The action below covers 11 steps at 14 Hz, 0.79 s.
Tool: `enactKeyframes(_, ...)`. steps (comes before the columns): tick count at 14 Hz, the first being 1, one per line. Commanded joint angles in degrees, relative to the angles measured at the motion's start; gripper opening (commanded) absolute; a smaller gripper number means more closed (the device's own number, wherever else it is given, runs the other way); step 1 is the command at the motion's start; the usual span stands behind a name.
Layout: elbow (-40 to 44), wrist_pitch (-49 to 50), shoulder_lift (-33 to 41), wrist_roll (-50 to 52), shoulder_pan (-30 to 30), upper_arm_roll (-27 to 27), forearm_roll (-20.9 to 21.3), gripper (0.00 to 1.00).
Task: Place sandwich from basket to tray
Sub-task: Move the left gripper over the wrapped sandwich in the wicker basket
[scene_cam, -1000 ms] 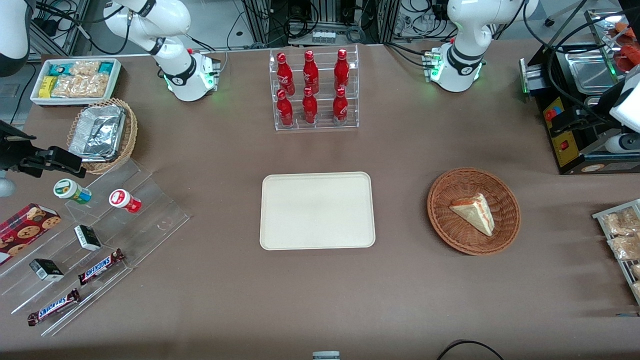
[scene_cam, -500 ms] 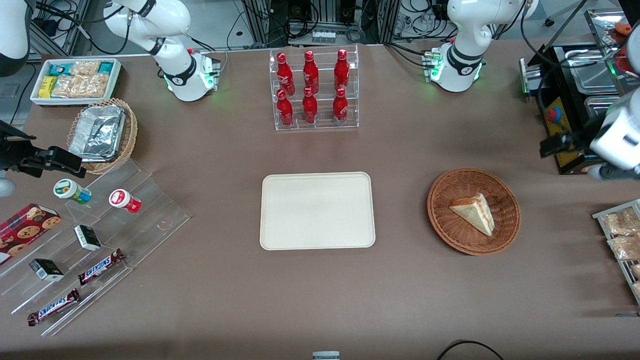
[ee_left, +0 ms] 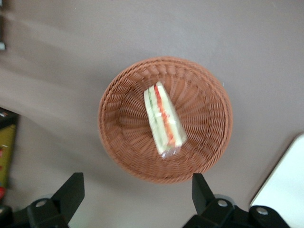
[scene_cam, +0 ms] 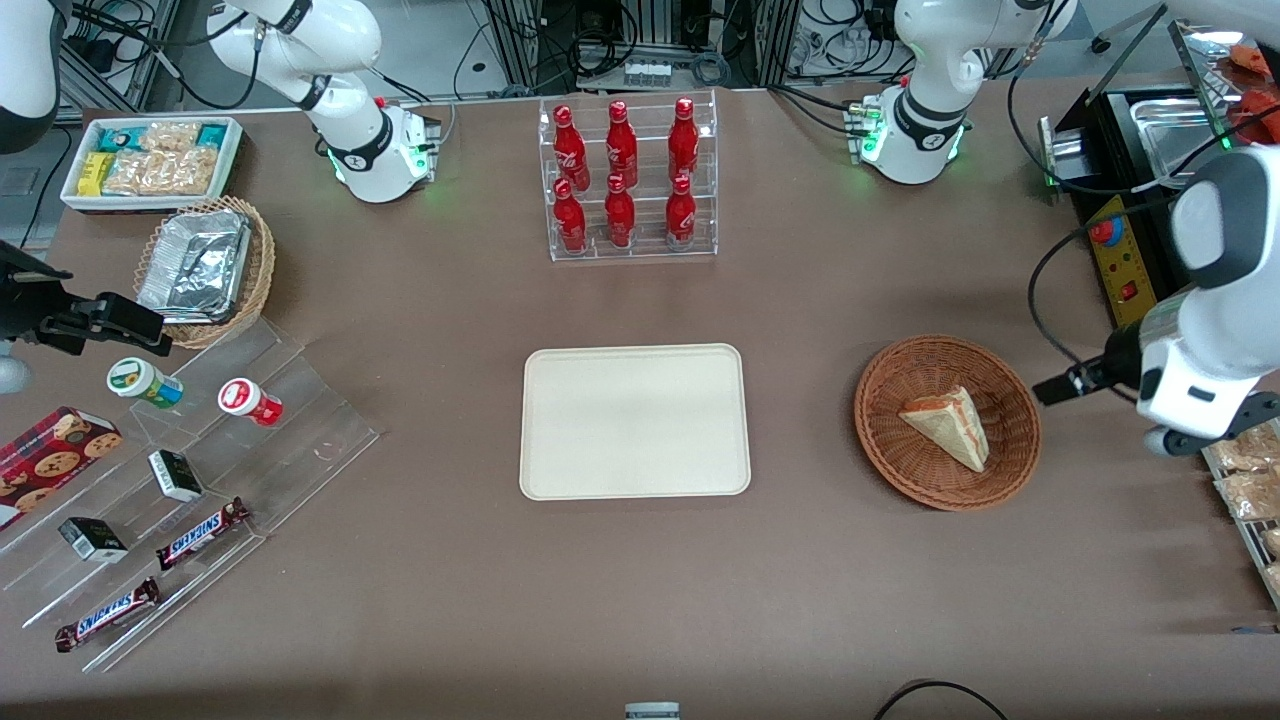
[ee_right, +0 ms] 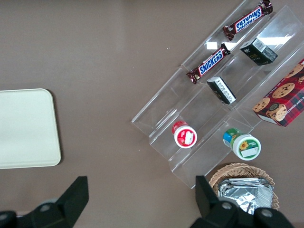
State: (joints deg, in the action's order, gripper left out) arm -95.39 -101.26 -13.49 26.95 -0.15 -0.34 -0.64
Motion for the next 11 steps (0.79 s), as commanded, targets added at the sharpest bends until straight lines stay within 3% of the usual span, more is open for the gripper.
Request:
enactKeyframes(1, -6.28, -5.94, 1.97, 9.24, -2.04, 0.17, -1.03, 1.00)
enactKeyframes(7, -25.08, -27.03, 6.28, 17.26, -3.98, 0.34, -0.41, 1.00)
enactKeyframes(11, -31.95, -36.80, 6.90, 20.85, -4.07, 0.26, -0.94, 1.00)
